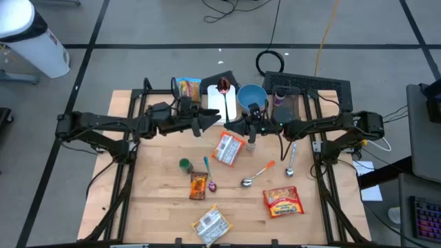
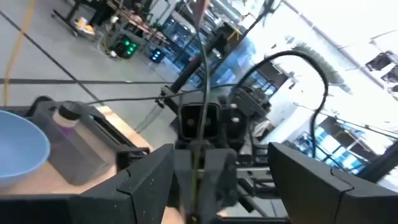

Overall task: Pick & Place Food Item
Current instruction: Put the left blue spoon into the white bin

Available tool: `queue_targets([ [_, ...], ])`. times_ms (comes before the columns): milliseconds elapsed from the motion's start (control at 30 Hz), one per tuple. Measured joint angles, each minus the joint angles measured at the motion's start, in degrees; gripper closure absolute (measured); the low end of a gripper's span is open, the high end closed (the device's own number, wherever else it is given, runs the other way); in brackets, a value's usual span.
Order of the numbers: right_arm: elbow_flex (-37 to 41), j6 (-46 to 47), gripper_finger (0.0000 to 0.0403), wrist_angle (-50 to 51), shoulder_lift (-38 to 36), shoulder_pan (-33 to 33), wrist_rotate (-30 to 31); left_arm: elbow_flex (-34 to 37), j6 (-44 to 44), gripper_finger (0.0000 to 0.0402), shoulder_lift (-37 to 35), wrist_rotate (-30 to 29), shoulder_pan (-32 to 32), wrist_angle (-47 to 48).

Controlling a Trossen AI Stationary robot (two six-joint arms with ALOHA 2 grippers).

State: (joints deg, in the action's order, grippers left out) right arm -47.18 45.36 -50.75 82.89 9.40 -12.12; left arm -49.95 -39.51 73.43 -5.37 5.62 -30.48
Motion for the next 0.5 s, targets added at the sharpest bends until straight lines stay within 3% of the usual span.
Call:
queue_targets([
  [500,0.0,0.4,0.0402,0.09,0.02,-0.56,1.46,-0.07,-1.77,0.0133,4.23,1.35,-0.04,-0.07],
])
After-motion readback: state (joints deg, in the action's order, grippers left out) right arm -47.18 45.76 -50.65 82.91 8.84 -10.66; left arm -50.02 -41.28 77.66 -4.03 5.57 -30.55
